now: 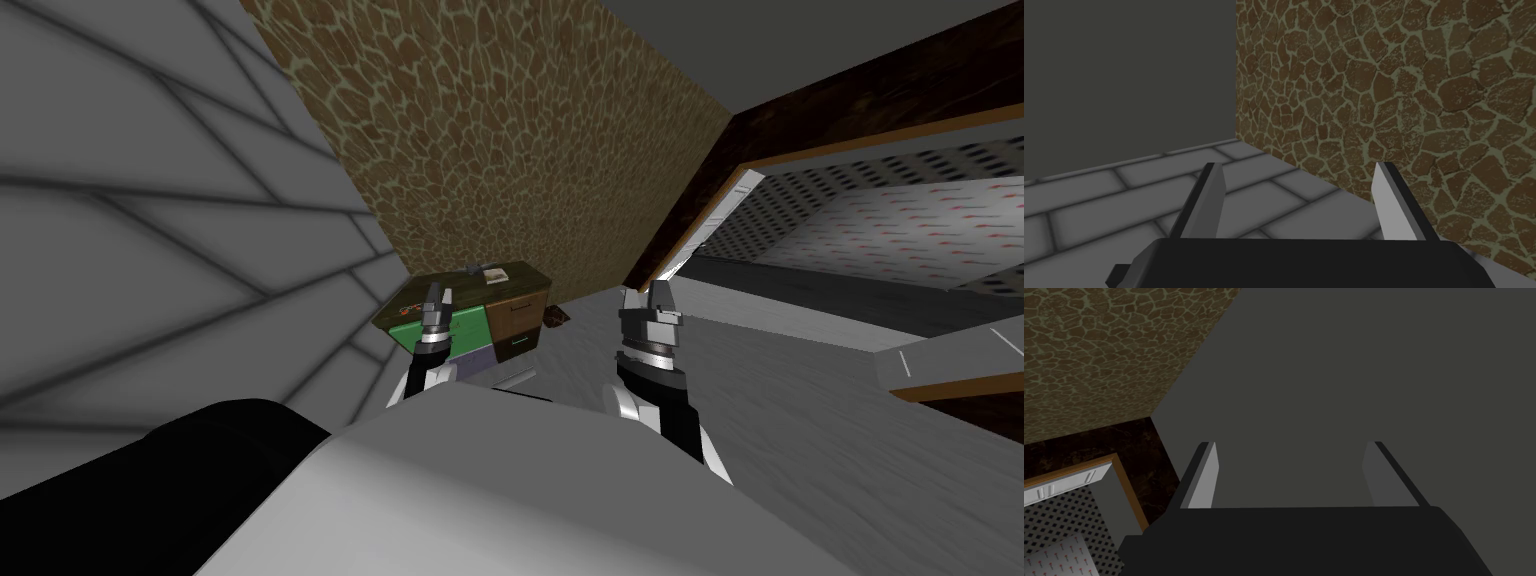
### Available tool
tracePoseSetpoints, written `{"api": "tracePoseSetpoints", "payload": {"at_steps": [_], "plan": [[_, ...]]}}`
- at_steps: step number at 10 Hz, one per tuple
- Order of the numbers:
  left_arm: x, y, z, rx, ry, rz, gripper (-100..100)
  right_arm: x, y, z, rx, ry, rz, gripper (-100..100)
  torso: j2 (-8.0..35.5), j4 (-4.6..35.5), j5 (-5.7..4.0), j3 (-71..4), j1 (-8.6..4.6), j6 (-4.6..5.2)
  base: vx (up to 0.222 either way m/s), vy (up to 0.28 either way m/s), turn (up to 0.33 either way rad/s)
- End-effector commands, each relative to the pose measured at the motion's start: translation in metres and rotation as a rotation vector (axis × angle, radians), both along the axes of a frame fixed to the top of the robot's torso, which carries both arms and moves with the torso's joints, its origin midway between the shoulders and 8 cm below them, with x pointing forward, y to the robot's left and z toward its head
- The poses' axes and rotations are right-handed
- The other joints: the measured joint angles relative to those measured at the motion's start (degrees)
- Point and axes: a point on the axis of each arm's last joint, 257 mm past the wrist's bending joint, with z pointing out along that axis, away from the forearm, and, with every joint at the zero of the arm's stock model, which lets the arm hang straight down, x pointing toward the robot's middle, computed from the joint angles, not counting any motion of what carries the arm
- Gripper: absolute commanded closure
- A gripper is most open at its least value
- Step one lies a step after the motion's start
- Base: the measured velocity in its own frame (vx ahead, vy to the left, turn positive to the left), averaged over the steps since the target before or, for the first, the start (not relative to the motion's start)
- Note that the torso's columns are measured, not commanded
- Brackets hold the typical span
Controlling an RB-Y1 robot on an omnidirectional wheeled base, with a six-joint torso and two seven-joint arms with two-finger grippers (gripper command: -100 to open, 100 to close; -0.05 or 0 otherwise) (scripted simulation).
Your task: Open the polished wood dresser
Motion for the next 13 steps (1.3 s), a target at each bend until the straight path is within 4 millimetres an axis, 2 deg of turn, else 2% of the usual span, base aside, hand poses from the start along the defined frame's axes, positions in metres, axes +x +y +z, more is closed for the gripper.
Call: {"api": "tracePoseSetpoints", "payload": {"at_steps": [1, 9, 10, 11, 13], "plan": [[0.0, 0.0, 0.0, 0.0, 0.0, 0.0, 0, 0.0, 0.0, 0.0, 0.0, 0.0, 0.0, 0, 2.32, 2.35, 0.0, -4.67, 0.0, 0.0, 0.0, 0.0, 0.0], [0.0, 0.0, 0.0, 0.0, 0.0, 0.0, 0, 0.0, 0.0, 0.0, 0.0, 0.0, 0.0, 0, 35.39, 35.37, 0.0, -70.73, 0.0, 0.0, 0.0, 0.0, 0.0], [0.002, -0.003, -0.002, 0.03, 0.013, -0.017, -100, 0.0, 0.0, 0.0, 0.0, 0.0, 0.0, 0, 39.62, 39.6, 0.0, -79.19, 0.0, 0.0, 0.017, -0.018, 0.012], [0.004, -0.004, -0.005, 0.049, 0.023, -0.027, -100, 0.0, 0.0, 0.0, 0.0, 0.0, 0.0, 0, 41.52, 41.48, -0.01, -83.15, -0.04, 0.0, 0.03, -0.034, 0.026], [0.01, -0.005, -0.012, 0.08, 0.049, -0.043, -100, 0.0, 0.0, 0.0, 0.0, 0.0, 0.0, 0, 42.16, 42.2, -0.01, -84.55, -0.05, 0.0, 0.034, -0.043, 0.048]]}}
